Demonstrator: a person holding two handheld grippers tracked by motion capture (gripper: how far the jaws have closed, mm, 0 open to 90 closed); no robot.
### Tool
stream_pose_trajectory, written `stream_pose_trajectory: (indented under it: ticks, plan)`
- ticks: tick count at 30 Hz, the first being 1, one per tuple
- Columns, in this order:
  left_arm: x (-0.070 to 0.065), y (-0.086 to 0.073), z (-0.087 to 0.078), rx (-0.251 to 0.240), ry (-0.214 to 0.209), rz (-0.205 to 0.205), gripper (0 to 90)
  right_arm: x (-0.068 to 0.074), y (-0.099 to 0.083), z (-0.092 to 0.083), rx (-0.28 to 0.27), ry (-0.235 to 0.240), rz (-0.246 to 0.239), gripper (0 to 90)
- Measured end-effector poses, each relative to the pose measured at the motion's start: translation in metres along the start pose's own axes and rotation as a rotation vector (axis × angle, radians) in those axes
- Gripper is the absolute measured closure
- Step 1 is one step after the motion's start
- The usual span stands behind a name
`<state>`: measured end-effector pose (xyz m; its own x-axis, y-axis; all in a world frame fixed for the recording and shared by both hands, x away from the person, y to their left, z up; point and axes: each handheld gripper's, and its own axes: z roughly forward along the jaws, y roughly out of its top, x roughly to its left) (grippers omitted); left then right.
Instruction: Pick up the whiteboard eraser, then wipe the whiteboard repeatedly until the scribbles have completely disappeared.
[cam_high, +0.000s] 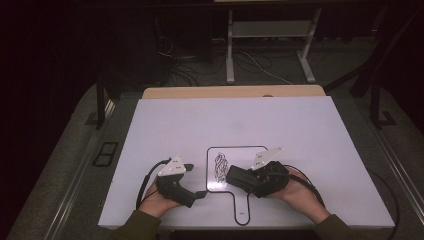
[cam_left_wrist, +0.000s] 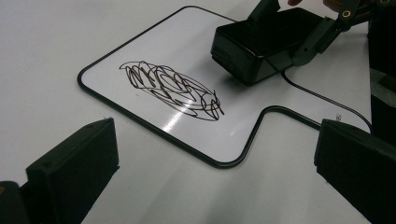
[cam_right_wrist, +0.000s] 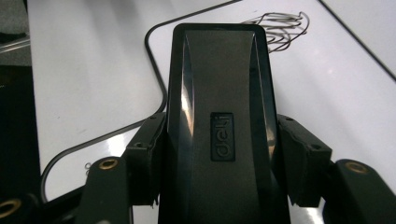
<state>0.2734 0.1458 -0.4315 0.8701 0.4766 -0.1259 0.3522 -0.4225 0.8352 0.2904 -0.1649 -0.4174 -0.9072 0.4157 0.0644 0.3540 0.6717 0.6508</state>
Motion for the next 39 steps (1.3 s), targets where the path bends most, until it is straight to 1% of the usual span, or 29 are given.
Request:
stream_pose_trajectory:
  ticks: [2, 3, 4, 9, 10, 14, 18, 20, 22, 24, 25, 29, 31, 34, 35, 37, 39]
  plan:
    - [0.0, 0.0, 0.0, 0.0, 0.0, 0.002, 0.0, -0.001, 0.001, 0.0, -0.002, 0.0, -0.002, 38.6]
    - [0.0, 0.0, 0.0, 0.0, 0.001, 0.003, 0.0, -0.003, 0.002, 0.0, 0.002, -0.013, -0.015, 38.6]
    - [-0.001, 0.0, 0.0, -0.001, 0.001, 0.0, 0.0, -0.004, 0.005, 0.001, 0.001, -0.011, -0.003, 38.6]
    - [0.001, -0.001, -0.001, -0.003, -0.002, 0.001, 0.0, -0.01, 0.009, 0.002, 0.004, -0.022, 0.0, 38.6]
    - [0.001, -0.001, -0.001, -0.002, -0.002, 0.002, 0.0, -0.011, 0.01, 0.002, -0.001, -0.02, 0.011, 38.6]
    - [0.0, -0.001, -0.001, -0.001, -0.002, -0.001, 0.0, -0.018, 0.016, 0.004, -0.007, -0.029, 0.025, 38.6]
    - [0.0, 0.0, -0.001, -0.003, 0.0, 0.004, 0.0, -0.022, 0.02, 0.005, -0.007, -0.032, 0.026, 38.6]
    - [0.0, 0.0, -0.001, -0.003, 0.0, -0.001, 0.0, -0.027, 0.024, 0.007, -0.005, -0.034, 0.03, 38.6]
    - [0.0, 0.0, -0.001, -0.002, -0.002, -0.001, 0.0, -0.029, 0.026, 0.009, -0.007, -0.035, 0.038, 38.6]
    - [0.0, 0.0, 0.0, -0.004, -0.003, -0.002, 0.0, -0.031, 0.028, 0.01, -0.007, -0.035, 0.035, 38.6]
    - [0.0, -0.001, -0.001, -0.003, -0.003, -0.002, 0.0, -0.032, 0.029, 0.01, -0.006, -0.035, 0.043, 38.6]
    - [-0.001, -0.001, -0.001, -0.006, -0.001, -0.006, 0.0, -0.036, 0.035, 0.014, -0.004, -0.046, 0.037, 38.6]
    - [-0.001, -0.001, -0.001, -0.009, 0.0, -0.006, 0.0, -0.037, 0.038, 0.016, -0.003, -0.043, 0.045, 38.6]
    - [-0.001, -0.001, -0.001, -0.008, -0.002, -0.006, 0.0, -0.039, 0.043, 0.023, 0.008, -0.054, 0.045, 38.6]
    - [0.0, -0.001, -0.001, -0.008, -0.002, -0.008, 0.0, -0.042, 0.046, 0.027, 0.012, -0.055, 0.046, 38.6]
    - [0.0, -0.001, -0.001, -0.008, -0.001, -0.009, 0.0, -0.042, 0.048, 0.03, 0.014, -0.056, 0.053, 38.6]
    - [0.0, -0.001, -0.001, -0.008, -0.002, -0.007, 0.0, -0.044, 0.05, 0.034, 0.024, -0.059, 0.051, 38.5]
